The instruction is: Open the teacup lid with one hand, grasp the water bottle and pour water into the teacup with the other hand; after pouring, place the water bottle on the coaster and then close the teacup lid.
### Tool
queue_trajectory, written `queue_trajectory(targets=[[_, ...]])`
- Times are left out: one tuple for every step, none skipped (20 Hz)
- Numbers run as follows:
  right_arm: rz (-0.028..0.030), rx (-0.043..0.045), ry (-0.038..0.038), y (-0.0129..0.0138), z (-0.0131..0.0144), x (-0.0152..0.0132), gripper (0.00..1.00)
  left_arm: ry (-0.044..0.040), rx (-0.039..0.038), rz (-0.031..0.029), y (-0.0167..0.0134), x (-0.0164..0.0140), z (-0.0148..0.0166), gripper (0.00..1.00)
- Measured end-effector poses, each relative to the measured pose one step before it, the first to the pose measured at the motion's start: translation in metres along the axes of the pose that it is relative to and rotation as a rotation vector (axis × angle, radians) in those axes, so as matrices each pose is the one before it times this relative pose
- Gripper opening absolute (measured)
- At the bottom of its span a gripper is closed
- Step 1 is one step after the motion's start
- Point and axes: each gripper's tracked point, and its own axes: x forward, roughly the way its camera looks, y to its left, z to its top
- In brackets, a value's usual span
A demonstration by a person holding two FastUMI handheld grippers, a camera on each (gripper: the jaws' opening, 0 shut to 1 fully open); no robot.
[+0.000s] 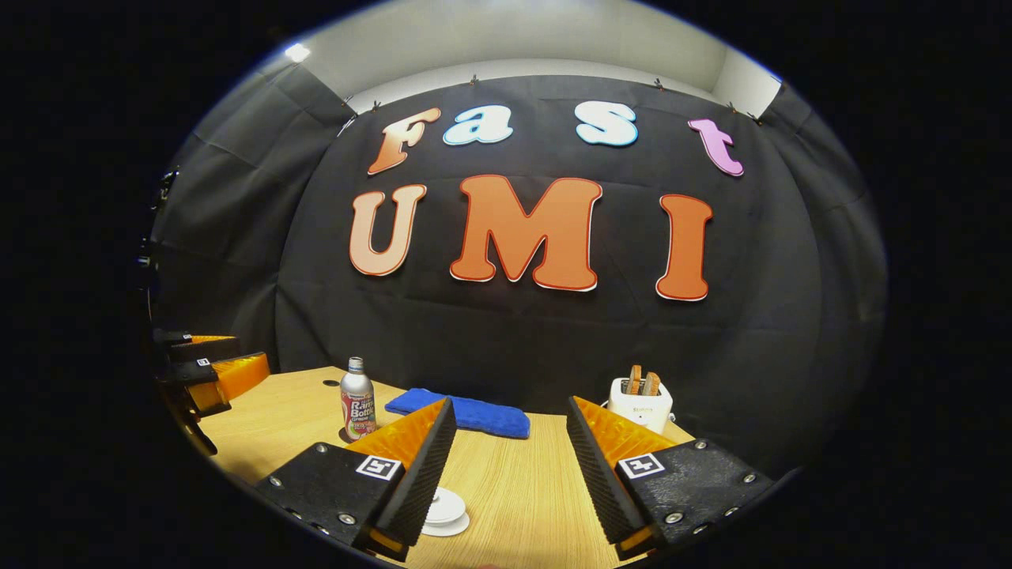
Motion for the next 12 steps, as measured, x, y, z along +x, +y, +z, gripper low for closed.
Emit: queue_trajectory(targets=[[-0.00253,-0.00081,0.00333,-0.00032,-0.00046,0.00142,0.85,0.00395,0.00035,0.00041,-0.00142,0.00074,-0.00215,0.93],[-0.00246,-0.00119,0.00337,-0.00127,-0.00088,0.00079,0.85,0.00137,0.00338,0.00396,0.00016,0.00025,-0.00059,0.93],[0.00269,-0.00158,0.00005,0.00061,0.00004,0.00103,0.85,0.00038,0.00294,0.00390,0.00036,0.00058,-0.00114,0.93],[0.00560,-0.00559,0.00784,0.00106,-0.00277,0.00092,0.85,0.00221,0.00161,0.00214,-0.00079,0.00058,-0.00105,0.93],[0.00511,-0.00490,0.00496,0.00107,-0.00306,0.00025,0.86,0.00304,-0.00121,0.00284,0.00016,-0.00045,-0.00165,0.93],[0.00002,-0.00232,0.00261,-0.00067,-0.00070,0.00015,0.86,0.00350,-0.00473,0.00252,-0.00196,0.00054,-0.00208,0.93],[0.00451,0.00168,0.00314,0.00067,-0.00197,-0.00018,0.86,0.00426,0.00055,-0.00092,-0.00197,0.00001,-0.00213,0.93],[0.00887,0.00404,-0.00041,0.00223,-0.00166,-0.00032,0.86,0.00197,0.00562,0.00487,-0.00074,0.00017,-0.00114,0.93],[0.00669,0.00342,0.00214,-0.00037,-0.00157,-0.00012,0.86,0.00048,0.00519,0.00158,-0.00094,0.00126,-0.00185,0.93],[0.00259,0.00353,0.00052,-0.00153,-0.00076,-0.00126,0.86,0.00323,0.00657,0.00047,-0.00218,0.00112,-0.00211,0.89],[-0.00043,0.00475,-0.00049,-0.00201,-0.00116,0.00065,0.86,0.00179,0.00262,-0.00140,-0.00148,-0.00114,-0.00209,0.93],[0.00176,0.00438,0.00064,-0.00201,-0.00101,0.00042,0.90,-0.00413,-0.00058,0.00145,-0.00178,-0.00001,-0.00039,0.93]])
